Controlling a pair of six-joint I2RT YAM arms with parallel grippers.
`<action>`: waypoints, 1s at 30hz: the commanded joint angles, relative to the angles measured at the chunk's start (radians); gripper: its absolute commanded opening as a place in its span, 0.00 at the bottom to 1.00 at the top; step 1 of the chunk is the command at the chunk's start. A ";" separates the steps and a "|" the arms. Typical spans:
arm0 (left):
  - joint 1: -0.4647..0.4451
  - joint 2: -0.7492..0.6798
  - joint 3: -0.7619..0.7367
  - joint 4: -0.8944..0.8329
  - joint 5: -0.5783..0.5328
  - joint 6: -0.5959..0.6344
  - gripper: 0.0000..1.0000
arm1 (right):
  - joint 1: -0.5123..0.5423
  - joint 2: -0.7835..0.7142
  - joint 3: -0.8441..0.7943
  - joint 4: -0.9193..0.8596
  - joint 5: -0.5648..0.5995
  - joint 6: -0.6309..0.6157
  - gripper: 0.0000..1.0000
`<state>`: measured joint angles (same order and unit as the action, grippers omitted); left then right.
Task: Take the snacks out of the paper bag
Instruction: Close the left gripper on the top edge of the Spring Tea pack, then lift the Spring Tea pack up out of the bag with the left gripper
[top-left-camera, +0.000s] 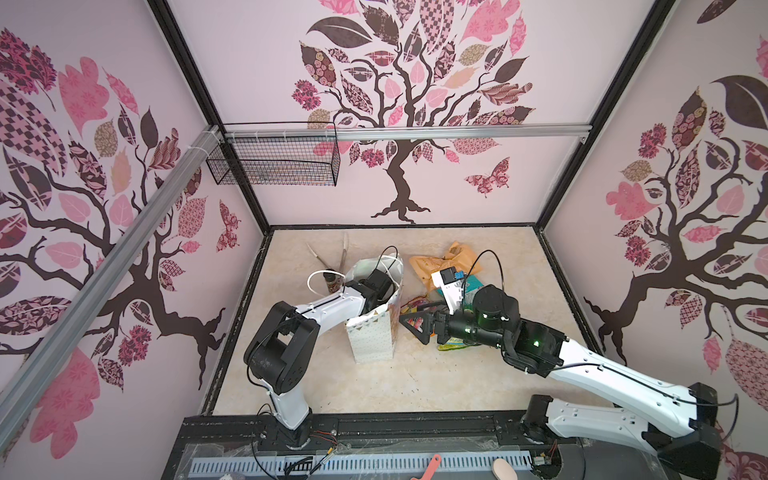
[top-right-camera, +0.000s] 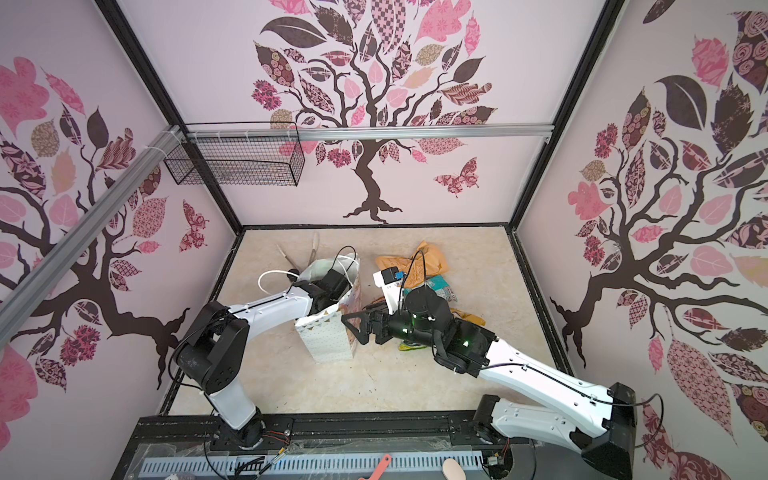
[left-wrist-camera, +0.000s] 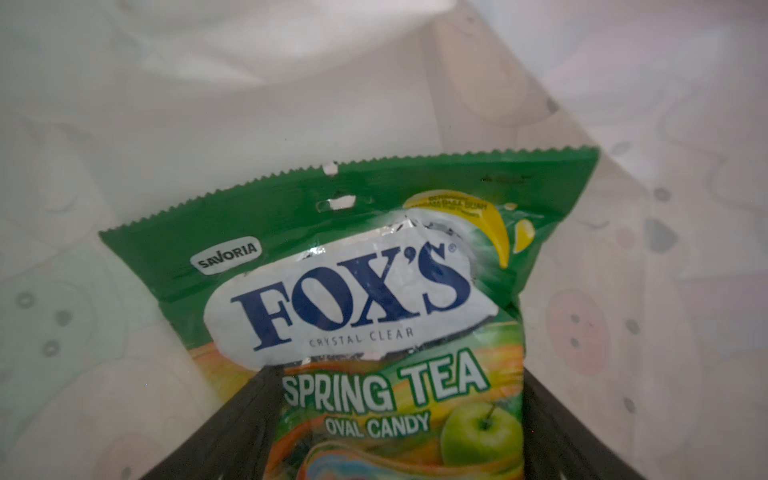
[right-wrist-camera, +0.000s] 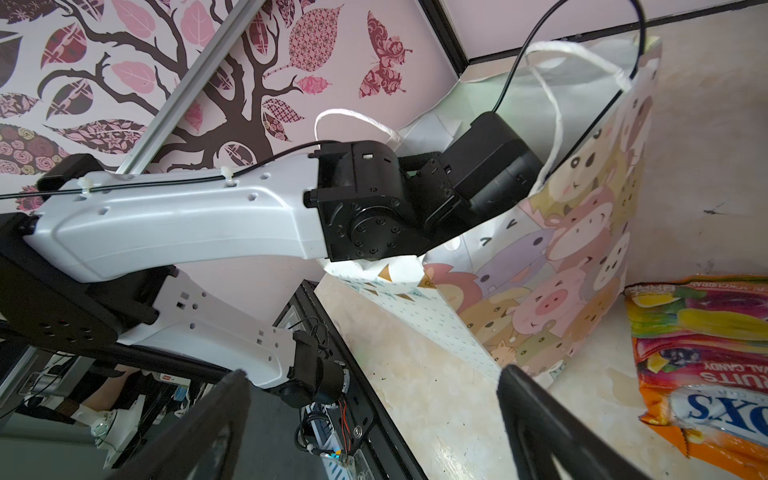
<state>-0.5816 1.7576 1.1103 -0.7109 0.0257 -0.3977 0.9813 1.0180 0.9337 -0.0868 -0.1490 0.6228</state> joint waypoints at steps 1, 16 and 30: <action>0.003 0.075 -0.075 0.026 -0.004 -0.013 0.81 | 0.004 -0.012 0.017 -0.002 0.008 -0.014 0.96; 0.005 -0.064 -0.083 0.019 -0.045 -0.022 0.05 | 0.003 -0.008 0.010 0.005 0.006 -0.009 0.96; 0.005 -0.209 -0.027 -0.058 -0.071 -0.026 0.00 | 0.003 0.011 0.017 -0.003 0.065 0.001 0.96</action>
<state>-0.5800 1.5948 1.0615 -0.7448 -0.0315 -0.4206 0.9813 1.0187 0.9337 -0.0868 -0.1184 0.6250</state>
